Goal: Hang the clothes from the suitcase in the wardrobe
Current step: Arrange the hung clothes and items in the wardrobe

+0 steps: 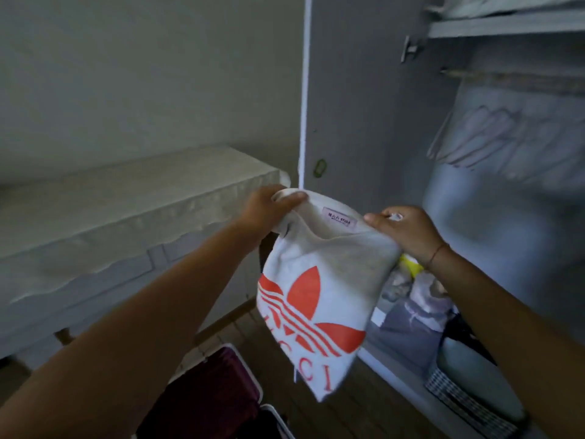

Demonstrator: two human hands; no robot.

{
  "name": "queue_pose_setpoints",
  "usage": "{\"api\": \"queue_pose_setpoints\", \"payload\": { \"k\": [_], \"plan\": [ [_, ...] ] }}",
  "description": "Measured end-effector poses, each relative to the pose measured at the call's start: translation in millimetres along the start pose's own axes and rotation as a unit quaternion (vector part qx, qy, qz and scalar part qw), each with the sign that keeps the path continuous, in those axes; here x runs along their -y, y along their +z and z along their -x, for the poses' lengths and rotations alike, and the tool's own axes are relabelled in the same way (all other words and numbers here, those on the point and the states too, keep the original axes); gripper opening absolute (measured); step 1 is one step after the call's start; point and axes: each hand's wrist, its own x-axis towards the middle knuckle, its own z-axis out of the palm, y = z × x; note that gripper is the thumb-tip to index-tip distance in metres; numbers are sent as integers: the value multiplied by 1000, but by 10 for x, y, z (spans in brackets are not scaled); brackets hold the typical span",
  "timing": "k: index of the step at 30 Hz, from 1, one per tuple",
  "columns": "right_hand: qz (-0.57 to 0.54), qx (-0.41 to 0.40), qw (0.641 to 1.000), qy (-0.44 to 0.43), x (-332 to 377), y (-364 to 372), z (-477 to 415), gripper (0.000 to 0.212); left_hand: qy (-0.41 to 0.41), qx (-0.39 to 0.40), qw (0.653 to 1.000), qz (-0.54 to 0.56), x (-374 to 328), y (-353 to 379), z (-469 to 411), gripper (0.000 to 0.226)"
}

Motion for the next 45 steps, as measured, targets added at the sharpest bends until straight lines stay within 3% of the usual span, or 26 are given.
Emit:
{"api": "queue_pose_setpoints", "payload": {
  "k": [3,6,14,18,19,22,27,32,34,38,41,45],
  "plan": [
    [-53,-25,998,30,-146,-304,80,44,8,37,999,7,-202,370,-205,19],
    [-83,-64,993,49,-282,-659,52,36,18,66,997,-38,-333,685,-405,35],
    [-57,-141,987,44,-756,-1473,-236,52,15,160,986,-54,-358,1617,-881,35],
    [-64,-175,981,59,-1089,-1868,-374,80,34,208,977,-25,-449,2069,-1105,37],
    [-71,-188,977,68,-1117,-1960,-404,76,42,213,976,-27,-466,2179,-1164,34],
    [-75,-229,966,89,-1226,-2241,-491,31,62,199,978,-14,-494,2534,-1344,35],
    [-32,-253,959,124,-1467,-2712,-653,31,27,180,979,87,-676,3159,-1550,30],
    [-12,-233,958,168,-1519,-3174,-795,28,-45,279,938,203,-1004,3743,-1803,31],
    [-19,-269,947,177,-1604,-3438,-935,26,-45,303,925,223,-1171,3977,-1881,30],
    [34,-388,901,189,-1838,-4044,-1384,33,-7,367,908,205,-1409,4413,-2044,34],
    [62,-391,886,241,-1993,-4365,-1741,37,6,397,896,196,-1482,4641,-2244,37],
    [-3,-377,879,292,-2141,-4501,-2014,48,5,426,885,187,-1539,4841,-2501,38]
  ]
}}
